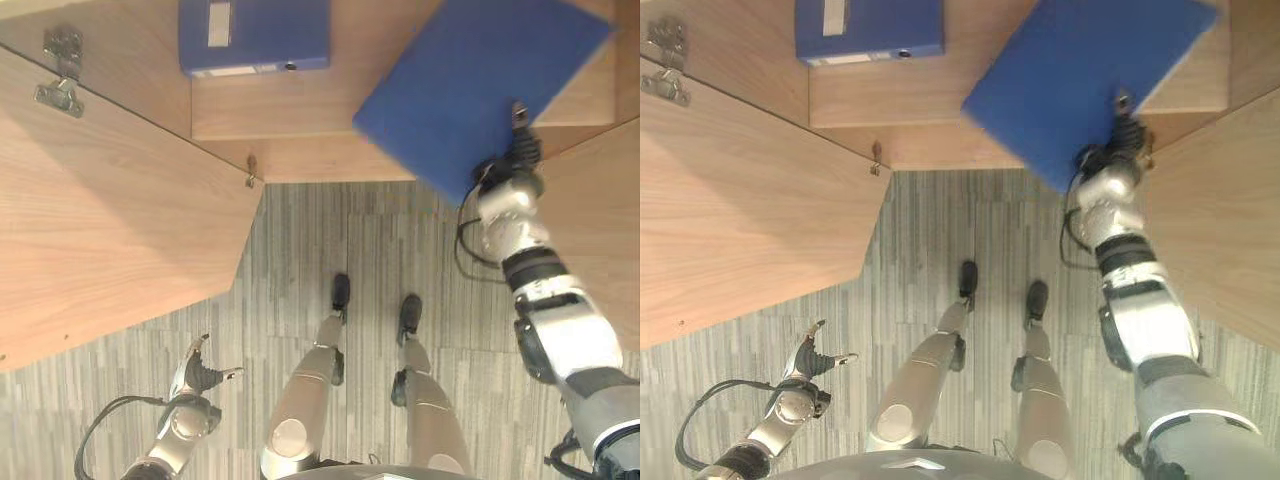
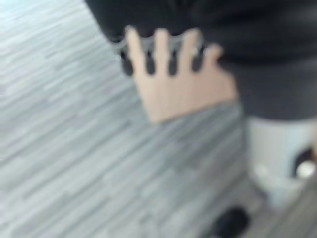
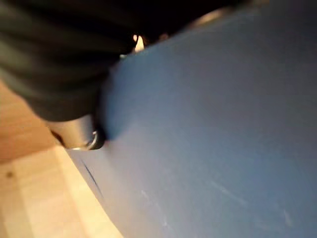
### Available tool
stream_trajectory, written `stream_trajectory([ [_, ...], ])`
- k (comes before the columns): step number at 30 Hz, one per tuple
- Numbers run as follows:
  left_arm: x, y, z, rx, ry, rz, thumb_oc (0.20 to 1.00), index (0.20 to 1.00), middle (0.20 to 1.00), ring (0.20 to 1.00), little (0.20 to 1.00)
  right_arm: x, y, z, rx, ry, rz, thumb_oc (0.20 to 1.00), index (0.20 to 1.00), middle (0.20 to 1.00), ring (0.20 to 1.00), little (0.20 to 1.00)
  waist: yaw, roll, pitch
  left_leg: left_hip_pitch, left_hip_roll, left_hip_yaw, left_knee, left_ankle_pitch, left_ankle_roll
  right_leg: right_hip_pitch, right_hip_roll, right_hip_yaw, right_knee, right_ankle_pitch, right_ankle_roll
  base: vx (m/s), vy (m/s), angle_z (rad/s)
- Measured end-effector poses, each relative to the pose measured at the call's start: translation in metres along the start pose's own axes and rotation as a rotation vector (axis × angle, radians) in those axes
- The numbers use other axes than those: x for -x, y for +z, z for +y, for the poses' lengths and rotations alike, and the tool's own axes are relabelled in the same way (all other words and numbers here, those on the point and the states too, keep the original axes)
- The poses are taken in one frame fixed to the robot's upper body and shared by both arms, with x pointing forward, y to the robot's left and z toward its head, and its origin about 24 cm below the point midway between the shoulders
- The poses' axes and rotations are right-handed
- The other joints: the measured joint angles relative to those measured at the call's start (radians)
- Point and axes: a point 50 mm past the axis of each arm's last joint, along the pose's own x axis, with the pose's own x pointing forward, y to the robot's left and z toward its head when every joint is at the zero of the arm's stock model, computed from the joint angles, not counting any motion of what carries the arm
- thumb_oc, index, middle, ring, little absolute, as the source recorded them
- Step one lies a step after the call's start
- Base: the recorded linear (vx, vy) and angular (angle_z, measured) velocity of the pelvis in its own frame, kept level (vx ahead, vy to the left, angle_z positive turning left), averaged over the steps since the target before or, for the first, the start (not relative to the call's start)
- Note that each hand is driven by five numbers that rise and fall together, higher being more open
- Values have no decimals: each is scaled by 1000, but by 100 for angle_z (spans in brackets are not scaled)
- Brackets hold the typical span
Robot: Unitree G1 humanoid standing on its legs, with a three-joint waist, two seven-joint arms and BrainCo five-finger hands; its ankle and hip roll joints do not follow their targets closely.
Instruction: Put the empty folder in the office cabinet
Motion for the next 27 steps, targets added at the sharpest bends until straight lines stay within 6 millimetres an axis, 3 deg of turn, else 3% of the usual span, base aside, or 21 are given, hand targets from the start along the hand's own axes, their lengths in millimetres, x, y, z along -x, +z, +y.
stream_trajectory([
  [3,-3,7,2,0,7,-27,1000,1000,1000,1000,1000,-12,32,-19,-29,-110,-62,200,200,200,200,200,8,0,0,-17,-1,-9,0,0,0,-14,0,-9,0,0,0,35,17,5],
  [10,-6,15,0,-20,-9,-61,1000,1000,1000,1000,1000,-18,48,-23,-46,-158,-73,200,200,200,200,200,15,2,-2,-54,-3,-28,0,5,-5,-43,-1,-26,0,-2,1,25,8,8],
  [16,-7,22,0,-16,-4,-87,1000,1000,1000,1000,1000,-24,75,-25,-82,-190,-123,200,200,200,200,200,37,5,-4,-105,-10,-45,0,16,-11,-86,-7,-46,0,-1,2,27,3,8],
  [20,-7,23,0,3,3,-92,1000,1000,1000,1000,1000,-27,89,-13,-167,-206,-135,200,200,200,200,200,46,12,-8,-116,-17,-49,0,16,-11,-95,-15,-49,0,-3,5,32,2,4],
  [23,-8,28,1,10,11,-118,1000,1000,1000,1000,1000,-29,115,-4,-284,-217,-178,200,200,200,200,200,66,29,-28,-156,-25,-61,1,22,-17,-130,-21,-54,0,0,10,26,5,8],
  [27,-8,31,1,18,12,-129,1000,1000,1000,1000,1000,-28,138,-7,-349,-255,-221,200,200,200,200,200,93,31,-29,-176,-35,-73,1,27,-24,-144,-31,-72,0,-4,15,23,11,9],
])
